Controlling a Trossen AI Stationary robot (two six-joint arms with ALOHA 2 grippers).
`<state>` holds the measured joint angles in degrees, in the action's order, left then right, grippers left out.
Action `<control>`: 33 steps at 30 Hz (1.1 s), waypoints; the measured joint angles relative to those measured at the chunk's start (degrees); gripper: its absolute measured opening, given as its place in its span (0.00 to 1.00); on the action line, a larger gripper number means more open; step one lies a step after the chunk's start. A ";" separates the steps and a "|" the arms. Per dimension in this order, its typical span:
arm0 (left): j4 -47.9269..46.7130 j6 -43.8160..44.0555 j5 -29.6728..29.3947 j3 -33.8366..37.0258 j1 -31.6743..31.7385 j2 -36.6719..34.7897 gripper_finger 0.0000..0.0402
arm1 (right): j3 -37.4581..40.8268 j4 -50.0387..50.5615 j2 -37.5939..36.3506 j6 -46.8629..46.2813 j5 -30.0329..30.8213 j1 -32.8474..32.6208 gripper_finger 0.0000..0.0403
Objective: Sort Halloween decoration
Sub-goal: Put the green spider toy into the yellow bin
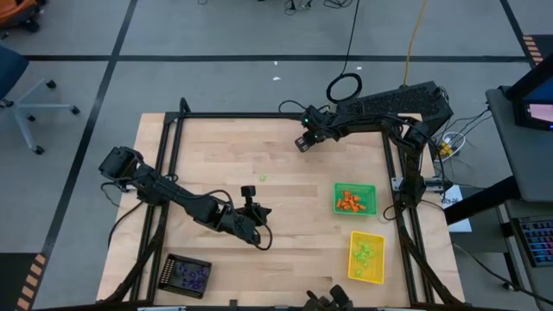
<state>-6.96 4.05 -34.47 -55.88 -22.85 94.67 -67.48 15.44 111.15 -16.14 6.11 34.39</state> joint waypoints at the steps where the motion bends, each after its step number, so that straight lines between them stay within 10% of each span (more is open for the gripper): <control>1: 0.00 -0.01 0.02 0.00 0.00 0.00 0.02 | 0.00 0.03 0.00 0.30 0.00 -0.05 0.21; 33: -0.02 -0.02 0.02 0.00 0.00 0.00 0.02 | 0.11 2.38 -0.90 4.87 -0.39 -1.75 0.00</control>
<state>-6.98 4.03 -34.46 -55.88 -22.85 94.67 -67.37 17.82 110.26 -11.27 5.72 32.64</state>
